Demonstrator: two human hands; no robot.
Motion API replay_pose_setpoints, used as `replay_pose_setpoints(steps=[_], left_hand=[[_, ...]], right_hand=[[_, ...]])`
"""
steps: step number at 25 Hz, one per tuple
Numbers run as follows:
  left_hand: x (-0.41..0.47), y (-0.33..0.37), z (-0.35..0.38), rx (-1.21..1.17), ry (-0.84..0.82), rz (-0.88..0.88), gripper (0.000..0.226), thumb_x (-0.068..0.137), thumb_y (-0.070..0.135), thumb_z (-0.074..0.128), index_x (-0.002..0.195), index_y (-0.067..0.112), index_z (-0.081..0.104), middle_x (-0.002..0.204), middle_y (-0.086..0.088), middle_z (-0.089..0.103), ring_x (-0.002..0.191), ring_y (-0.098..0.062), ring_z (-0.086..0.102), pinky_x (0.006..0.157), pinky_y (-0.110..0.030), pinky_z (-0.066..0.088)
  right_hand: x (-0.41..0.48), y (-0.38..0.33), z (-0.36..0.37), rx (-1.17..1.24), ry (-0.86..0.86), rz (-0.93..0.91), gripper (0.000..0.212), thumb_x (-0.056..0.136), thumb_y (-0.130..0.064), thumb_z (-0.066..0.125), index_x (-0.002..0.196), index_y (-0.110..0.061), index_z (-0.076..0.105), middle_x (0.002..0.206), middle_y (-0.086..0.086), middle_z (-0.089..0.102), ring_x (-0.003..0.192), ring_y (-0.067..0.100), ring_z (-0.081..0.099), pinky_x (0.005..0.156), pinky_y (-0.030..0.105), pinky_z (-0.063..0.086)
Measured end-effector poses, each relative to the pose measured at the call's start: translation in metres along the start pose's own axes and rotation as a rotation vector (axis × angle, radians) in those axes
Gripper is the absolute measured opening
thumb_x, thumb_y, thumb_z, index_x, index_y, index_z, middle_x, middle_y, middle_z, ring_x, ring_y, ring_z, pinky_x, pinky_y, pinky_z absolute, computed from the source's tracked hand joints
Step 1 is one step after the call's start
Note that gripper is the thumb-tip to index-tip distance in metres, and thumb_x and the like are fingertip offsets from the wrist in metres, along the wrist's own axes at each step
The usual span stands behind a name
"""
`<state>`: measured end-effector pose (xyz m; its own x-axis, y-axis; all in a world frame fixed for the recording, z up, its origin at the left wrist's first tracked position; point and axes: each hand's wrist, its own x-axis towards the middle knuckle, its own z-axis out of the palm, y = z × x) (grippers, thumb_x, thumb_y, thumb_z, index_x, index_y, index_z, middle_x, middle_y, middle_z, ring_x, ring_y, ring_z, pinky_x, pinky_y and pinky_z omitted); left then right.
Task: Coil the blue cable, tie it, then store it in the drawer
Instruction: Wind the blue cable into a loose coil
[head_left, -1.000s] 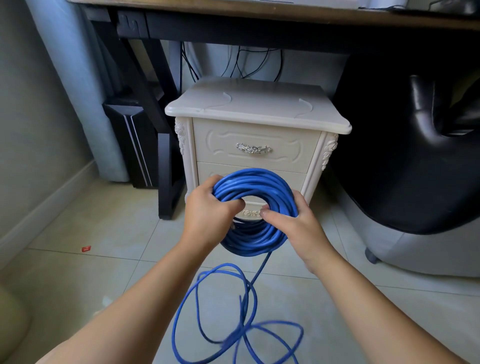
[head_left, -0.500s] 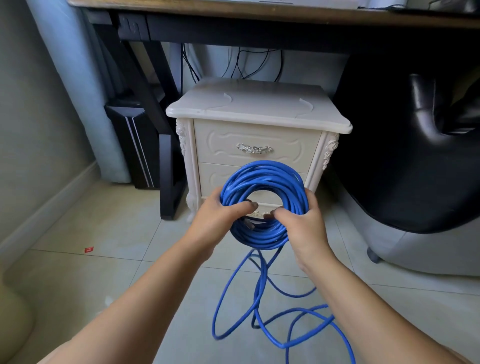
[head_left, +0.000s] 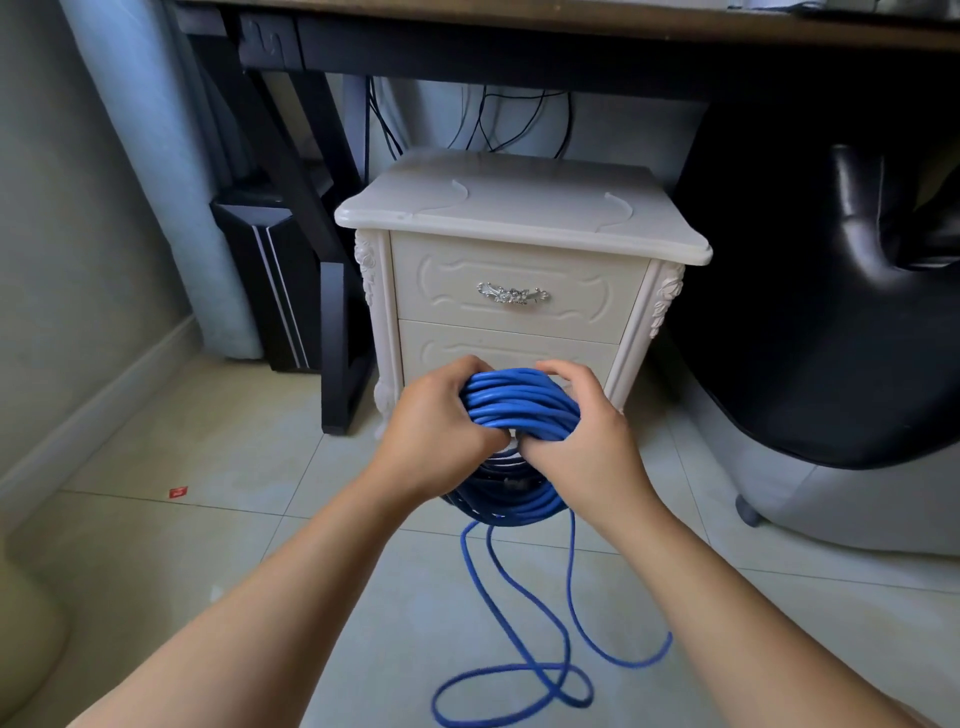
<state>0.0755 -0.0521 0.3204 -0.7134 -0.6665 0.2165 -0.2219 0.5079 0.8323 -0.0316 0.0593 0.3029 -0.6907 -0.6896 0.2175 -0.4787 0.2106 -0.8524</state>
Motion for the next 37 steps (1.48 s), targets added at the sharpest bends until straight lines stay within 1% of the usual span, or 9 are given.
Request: replay_pose_setpoints(steps=[7, 11, 15, 19, 23, 27, 30, 33, 37], left_hand=[[0.006, -0.001, 0.002, -0.521, 0.163, -0.259, 0.029, 0.07, -0.007, 0.067, 0.093, 0.011, 0.066, 0.073, -0.004, 0.06, 0.065, -0.017, 0.053, 0.062, -0.03, 0.044], [0.0, 0.006, 0.013, -0.893, 0.207, -0.397, 0.017, 0.078, -0.003, 0.06, 0.089, 0.011, 0.059, 0.069, -0.004, 0.053, 0.066, -0.019, 0.05, 0.064, -0.031, 0.042], [0.004, 0.005, 0.012, -0.834, 0.03, -0.369, 0.025, 0.072, 0.009, 0.067, 0.096, 0.01, 0.059, 0.076, -0.008, 0.055, 0.075, -0.022, 0.054, 0.071, -0.038, 0.047], [0.005, -0.007, 0.007, -0.614, -0.217, -0.358, 0.045, 0.081, 0.024, 0.078, 0.119, 0.013, 0.056, 0.1, -0.007, 0.071, 0.09, -0.016, 0.071, 0.081, -0.031, 0.058], [-0.003, -0.017, 0.016, -0.33, -0.435, -0.321, 0.07, 0.067, 0.03, 0.088, 0.127, 0.03, 0.052, 0.109, 0.005, 0.071, 0.104, -0.007, 0.066, 0.093, -0.029, 0.051], [-0.017, -0.015, 0.037, -0.029, -0.614, -0.332, 0.051, 0.072, 0.029, 0.083, 0.117, 0.024, 0.06, 0.103, 0.002, 0.071, 0.095, -0.014, 0.067, 0.09, -0.033, 0.056], [-0.021, -0.017, 0.048, -0.096, -0.534, -0.256, 0.023, 0.08, 0.025, 0.078, 0.099, 0.019, 0.066, 0.09, -0.004, 0.074, 0.082, -0.015, 0.07, 0.088, -0.037, 0.056], [-0.018, -0.013, 0.048, -0.31, -0.39, -0.221, 0.01, 0.092, 0.016, 0.064, 0.1, 0.014, 0.069, 0.068, -0.004, 0.066, 0.066, -0.019, 0.071, 0.072, -0.034, 0.057], [-0.013, -0.007, 0.043, -0.629, -0.409, -0.342, 0.017, 0.095, 0.012, 0.06, 0.106, 0.014, 0.073, 0.083, -0.004, 0.071, 0.074, -0.021, 0.071, 0.079, -0.04, 0.059]], right_hand=[[0.004, 0.003, -0.003, 0.461, -0.021, 0.222, 0.043, 0.076, -0.009, 0.078, 0.112, -0.025, 0.061, 0.091, -0.005, 0.07, 0.086, 0.013, 0.068, 0.087, 0.038, 0.056], [0.003, 0.006, 0.006, 0.665, 0.058, 0.29, 0.045, 0.061, -0.015, 0.078, 0.101, -0.015, 0.059, 0.089, 0.012, 0.067, 0.099, 0.039, 0.067, 0.095, 0.059, 0.05], [0.005, 0.012, 0.005, 0.715, 0.151, 0.343, 0.03, 0.064, -0.008, 0.071, 0.09, -0.016, 0.058, 0.084, 0.012, 0.059, 0.092, 0.046, 0.063, 0.092, 0.066, 0.047], [0.01, 0.015, -0.003, 0.703, 0.205, 0.328, 0.028, 0.068, 0.001, 0.067, 0.081, -0.023, 0.061, 0.076, 0.006, 0.057, 0.079, 0.03, 0.058, 0.088, 0.055, 0.051], [0.016, 0.013, -0.011, 0.778, 0.293, 0.314, 0.029, 0.065, 0.003, 0.065, 0.084, -0.019, 0.059, 0.079, 0.012, 0.055, 0.079, 0.032, 0.06, 0.081, 0.05, 0.053], [0.022, 0.008, -0.016, 1.05, 0.272, 0.404, 0.024, 0.081, 0.01, 0.053, 0.096, -0.009, 0.052, 0.073, 0.012, 0.055, 0.067, 0.026, 0.065, 0.067, 0.038, 0.055], [0.023, 0.005, -0.02, 1.157, 0.225, 0.438, 0.015, 0.085, 0.006, 0.049, 0.085, -0.009, 0.051, 0.067, 0.008, 0.051, 0.066, 0.023, 0.062, 0.063, 0.035, 0.054], [0.023, 0.004, -0.028, 1.221, 0.234, 0.489, 0.024, 0.084, 0.003, 0.047, 0.065, -0.012, 0.046, 0.064, 0.004, 0.048, 0.066, 0.022, 0.057, 0.068, 0.034, 0.049], [0.021, 0.002, -0.033, 1.191, 0.235, 0.476, 0.025, 0.083, 0.002, 0.048, 0.063, -0.012, 0.046, 0.065, 0.006, 0.049, 0.066, 0.023, 0.056, 0.071, 0.037, 0.048]])
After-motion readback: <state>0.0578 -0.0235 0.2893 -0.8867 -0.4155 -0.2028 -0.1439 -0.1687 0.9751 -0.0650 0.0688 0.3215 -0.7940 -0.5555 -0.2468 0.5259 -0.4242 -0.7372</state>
